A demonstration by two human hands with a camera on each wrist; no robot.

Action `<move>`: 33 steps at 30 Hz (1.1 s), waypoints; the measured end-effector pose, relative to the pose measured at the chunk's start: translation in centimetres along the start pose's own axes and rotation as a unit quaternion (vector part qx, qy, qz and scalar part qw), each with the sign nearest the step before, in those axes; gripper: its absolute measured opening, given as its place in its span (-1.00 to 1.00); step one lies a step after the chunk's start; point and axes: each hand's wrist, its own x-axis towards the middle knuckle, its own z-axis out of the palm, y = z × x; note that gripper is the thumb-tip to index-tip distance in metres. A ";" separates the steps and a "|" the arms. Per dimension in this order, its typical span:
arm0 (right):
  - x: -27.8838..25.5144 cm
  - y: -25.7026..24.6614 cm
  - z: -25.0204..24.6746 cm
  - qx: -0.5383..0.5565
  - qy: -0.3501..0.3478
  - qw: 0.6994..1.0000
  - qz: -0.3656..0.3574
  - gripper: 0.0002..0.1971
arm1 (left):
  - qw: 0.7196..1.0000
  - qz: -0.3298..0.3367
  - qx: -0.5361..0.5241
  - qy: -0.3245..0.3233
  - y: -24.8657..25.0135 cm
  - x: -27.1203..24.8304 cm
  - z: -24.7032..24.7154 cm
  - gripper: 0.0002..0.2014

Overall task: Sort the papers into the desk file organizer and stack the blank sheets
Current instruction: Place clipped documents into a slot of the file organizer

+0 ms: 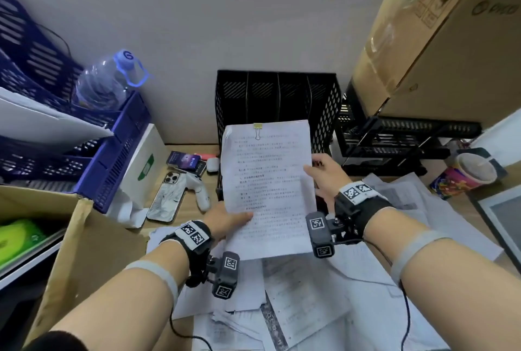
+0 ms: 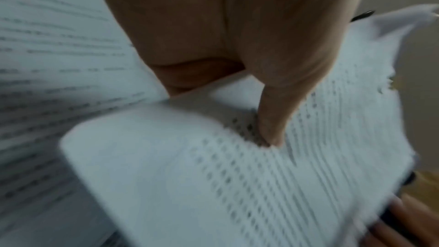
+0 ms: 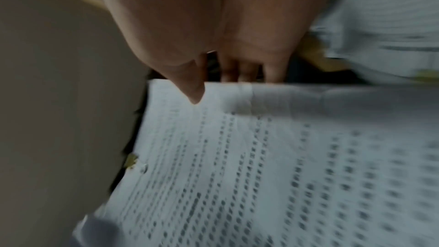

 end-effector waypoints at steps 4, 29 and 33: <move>0.5 -6.0 0.9 -0.055 0.039 0.997 -0.037 -0.48 | 0.976 0.101 0.037 0.187 4.0 -0.4 -1.0 -0.87; 3.9 -14.0 2.1 -0.319 -0.069 0.929 -0.174 -0.16 | 0.960 0.162 0.144 0.177 7.7 6.0 5.2 -0.37; 5.5 -10.5 2.9 -0.313 -0.133 0.927 -0.160 -0.24 | 0.958 0.142 0.157 0.195 7.5 6.4 5.8 -0.47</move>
